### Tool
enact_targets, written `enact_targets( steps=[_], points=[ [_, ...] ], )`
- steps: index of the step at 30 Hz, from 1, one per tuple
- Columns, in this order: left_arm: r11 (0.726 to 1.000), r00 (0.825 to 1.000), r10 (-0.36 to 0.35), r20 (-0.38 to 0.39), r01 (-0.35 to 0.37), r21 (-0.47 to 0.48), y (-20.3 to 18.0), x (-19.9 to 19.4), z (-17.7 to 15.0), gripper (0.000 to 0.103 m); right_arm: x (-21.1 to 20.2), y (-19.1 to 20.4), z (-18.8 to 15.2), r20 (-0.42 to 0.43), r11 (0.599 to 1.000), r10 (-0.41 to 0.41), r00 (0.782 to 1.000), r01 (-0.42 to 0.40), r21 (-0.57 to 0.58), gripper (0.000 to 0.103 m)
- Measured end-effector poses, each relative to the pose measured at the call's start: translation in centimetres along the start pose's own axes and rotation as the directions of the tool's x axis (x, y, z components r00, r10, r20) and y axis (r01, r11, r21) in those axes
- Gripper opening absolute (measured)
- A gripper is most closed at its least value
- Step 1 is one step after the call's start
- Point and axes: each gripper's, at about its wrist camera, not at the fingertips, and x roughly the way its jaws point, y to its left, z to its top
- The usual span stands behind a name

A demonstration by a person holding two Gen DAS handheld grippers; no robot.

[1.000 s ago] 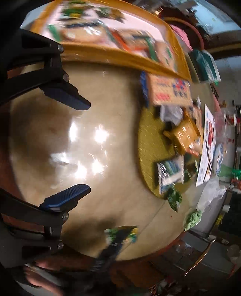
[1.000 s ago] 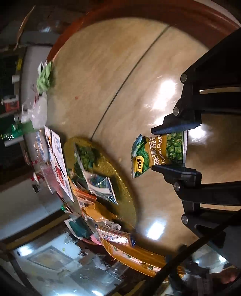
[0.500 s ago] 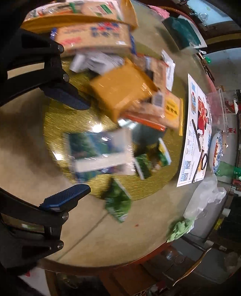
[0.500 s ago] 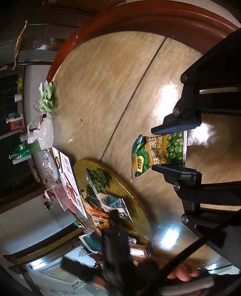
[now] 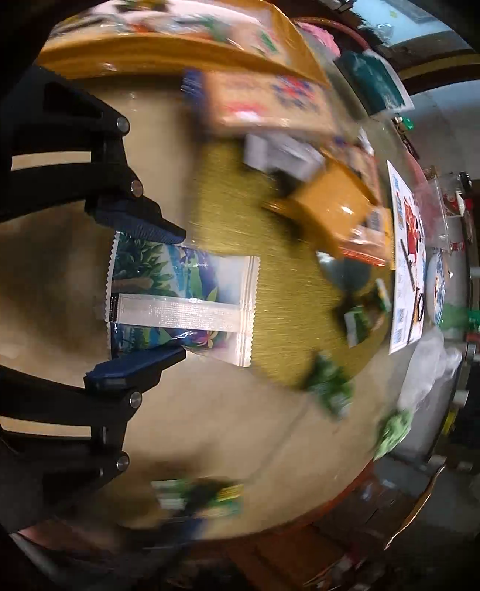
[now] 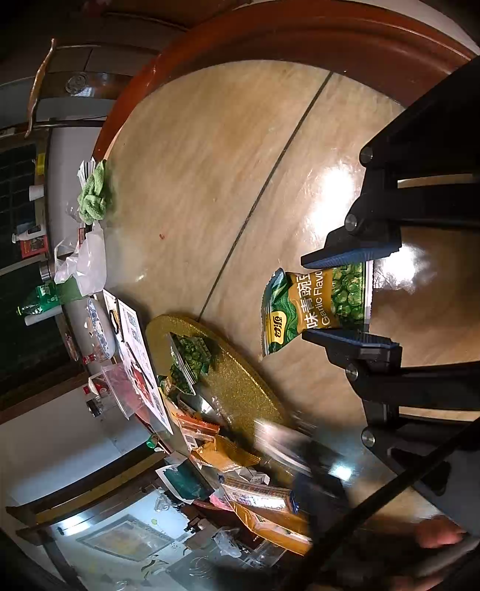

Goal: Organize snacks
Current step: 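Carry both packets over the white tray and open both tools to drop them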

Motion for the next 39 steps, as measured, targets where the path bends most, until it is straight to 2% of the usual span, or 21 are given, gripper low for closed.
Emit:
enact_targets(
  steps=[5, 8, 13, 15, 18, 19, 21, 24, 26, 28, 32, 34, 36, 39],
  points=[
    [1.000, 1.000, 0.012, -0.026, -0.012, 0.008, 1.7, -4.0, -6.6, 0.058, 0.0, 0.0, 0.0, -0.001, 1.000, 0.001, 1.000, -0.001, -0.003, 0.032],
    [1.000, 0.999, 0.020, -0.036, -0.020, -0.004, 2.5, -5.3, -8.8, 0.058, 0.1, 0.2, 0.0, -0.006, 1.000, 0.006, 1.000, -0.006, -0.022, 0.031],
    [1.000, 0.999, 0.026, -0.030, -0.025, 0.009, 2.7, -5.4, -9.3, 0.066, 0.3, 0.4, -0.1, -0.015, 0.999, 0.030, 0.999, -0.030, -0.038, 0.031],
    [1.000, 0.999, 0.028, -0.030, -0.028, 0.008, 2.7, -5.1, -9.2, 0.074, 0.2, 0.3, -0.1, -0.016, 0.998, 0.047, 0.999, -0.047, -0.035, 0.031],
    [1.000, 0.999, 0.030, -0.018, -0.030, 0.004, 2.7, -4.7, -8.6, 0.074, 0.2, 0.4, -0.1, -0.019, 0.998, 0.053, 0.998, -0.054, -0.039, 0.031],
    [0.999, 0.999, 0.033, -0.015, -0.033, -0.004, 2.8, -4.6, -8.5, 0.073, 0.2, 0.5, -0.1, -0.020, 0.998, 0.051, 0.998, -0.052, -0.044, 0.031],
    [0.999, 0.999, 0.033, -0.005, -0.033, -0.002, 2.7, -4.8, -8.5, 0.061, 0.2, 0.6, -0.1, -0.021, 0.997, 0.050, 0.999, -0.051, -0.050, 0.031],
    [0.999, 0.999, 0.035, 0.004, -0.035, -0.005, 2.7, -5.0, -8.7, 0.054, 0.1, 0.9, -0.2, -0.026, 0.996, 0.051, 0.998, -0.053, -0.066, 0.031],
    [1.000, 1.000, 0.019, 0.011, -0.019, -0.021, 2.9, -5.4, -9.0, 0.051, 0.1, 1.3, -0.3, -0.034, 0.994, 0.054, 0.998, -0.056, -0.090, 0.031],
    [0.998, 0.999, -0.027, 0.029, 0.029, -0.063, 3.6, -6.0, -9.4, 0.048, 0.1, 1.8, -0.5, -0.044, 0.991, 0.062, 0.997, -0.067, -0.119, 0.030],
    [0.991, 0.996, -0.037, 0.081, 0.047, -0.129, 5.3, -7.7, -10.0, 0.045, 0.0, 2.7, -0.7, -0.054, 0.987, 0.077, 0.996, -0.084, -0.140, 0.028],
    [0.983, 0.992, -0.044, 0.115, 0.064, -0.174, 6.9, -9.4, -10.0, 0.044, 0.0, 3.3, -0.9, -0.081, 0.982, 0.143, 0.986, -0.151, -0.109, 0.027],
    [0.975, 0.988, -0.041, 0.151, 0.072, -0.208, 8.6, -11.1, -9.9, 0.044, -0.2, 5.2, -1.1, -0.111, 0.965, 0.234, 0.966, -0.245, -0.092, 0.027],
    [0.961, 0.976, -0.004, 0.216, 0.064, -0.268, 11.8, -14.0, -9.7, 0.044, -1.2, 9.9, -1.2, -0.123, 0.930, 0.317, 0.940, -0.334, -0.156, 0.027]
  ],
)
